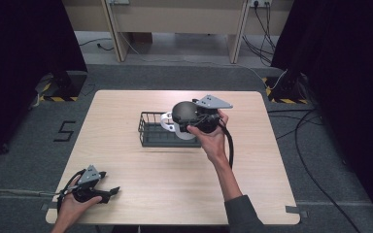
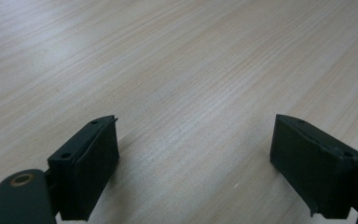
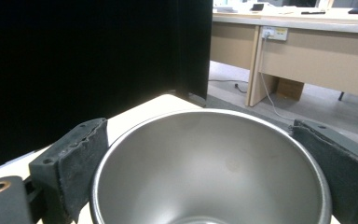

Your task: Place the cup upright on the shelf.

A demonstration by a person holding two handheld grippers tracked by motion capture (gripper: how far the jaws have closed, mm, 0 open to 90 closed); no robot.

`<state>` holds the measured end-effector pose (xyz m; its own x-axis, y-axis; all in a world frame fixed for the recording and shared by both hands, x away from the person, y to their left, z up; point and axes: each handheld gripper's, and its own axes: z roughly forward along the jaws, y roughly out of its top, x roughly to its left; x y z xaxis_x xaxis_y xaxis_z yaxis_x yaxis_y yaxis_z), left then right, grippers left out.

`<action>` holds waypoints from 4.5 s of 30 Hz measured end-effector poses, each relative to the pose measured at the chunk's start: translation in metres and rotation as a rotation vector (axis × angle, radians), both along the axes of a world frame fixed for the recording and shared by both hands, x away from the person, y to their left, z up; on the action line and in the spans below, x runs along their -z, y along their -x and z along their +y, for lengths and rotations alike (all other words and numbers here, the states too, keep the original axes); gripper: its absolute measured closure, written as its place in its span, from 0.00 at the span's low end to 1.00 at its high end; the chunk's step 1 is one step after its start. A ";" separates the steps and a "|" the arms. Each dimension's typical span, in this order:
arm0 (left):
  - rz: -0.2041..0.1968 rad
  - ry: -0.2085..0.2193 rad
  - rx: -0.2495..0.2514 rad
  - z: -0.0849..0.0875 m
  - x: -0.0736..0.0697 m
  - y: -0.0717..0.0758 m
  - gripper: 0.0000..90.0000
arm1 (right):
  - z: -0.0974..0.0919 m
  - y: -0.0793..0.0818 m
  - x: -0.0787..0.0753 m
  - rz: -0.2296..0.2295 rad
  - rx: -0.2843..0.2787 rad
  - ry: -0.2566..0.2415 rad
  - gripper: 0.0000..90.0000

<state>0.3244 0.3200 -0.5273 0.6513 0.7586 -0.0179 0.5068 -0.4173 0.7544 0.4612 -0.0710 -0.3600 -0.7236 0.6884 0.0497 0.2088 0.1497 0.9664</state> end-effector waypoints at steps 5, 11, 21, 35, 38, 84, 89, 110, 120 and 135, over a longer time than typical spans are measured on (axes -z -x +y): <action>0.000 0.000 0.000 0.000 0.000 0.000 0.16 | 0.002 -0.014 0.005 0.009 0.028 0.015 0.07; 0.000 0.000 0.001 0.000 0.000 0.000 0.16 | 0.003 -0.029 0.012 0.016 0.042 0.018 0.07; 0.000 0.001 0.001 0.000 0.000 0.000 0.16 | 0.000 -0.046 0.023 0.026 0.064 0.002 0.07; 0.000 0.001 0.001 0.000 0.000 0.000 0.16 | 0.013 -0.058 0.027 0.020 0.049 0.004 0.07; 0.000 0.001 0.001 0.000 0.000 0.000 0.16 | 0.015 -0.060 0.029 0.022 0.049 0.003 0.07; 0.000 0.001 0.003 0.000 0.000 0.000 0.16 | 0.016 -0.056 0.070 0.056 0.052 0.031 0.06; 0.000 0.001 0.003 0.000 0.000 0.000 0.16 | 0.015 -0.056 0.069 0.055 0.057 0.016 0.07; 0.000 0.001 0.003 0.000 0.000 0.000 0.16 | 0.004 -0.046 0.046 0.024 0.074 -0.025 0.17; 0.000 0.001 0.002 0.000 0.000 0.000 0.16 | -0.008 -0.031 0.039 0.011 0.077 -0.029 0.17; -0.001 0.002 0.002 0.000 0.000 0.000 0.16 | -0.022 -0.009 0.034 0.000 0.077 -0.022 0.17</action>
<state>0.3245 0.3198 -0.5275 0.6530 0.7572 -0.0182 0.5048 -0.4171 0.7557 0.4707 -0.0930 -0.3941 -0.6684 0.7409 0.0654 0.2186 0.1117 0.9694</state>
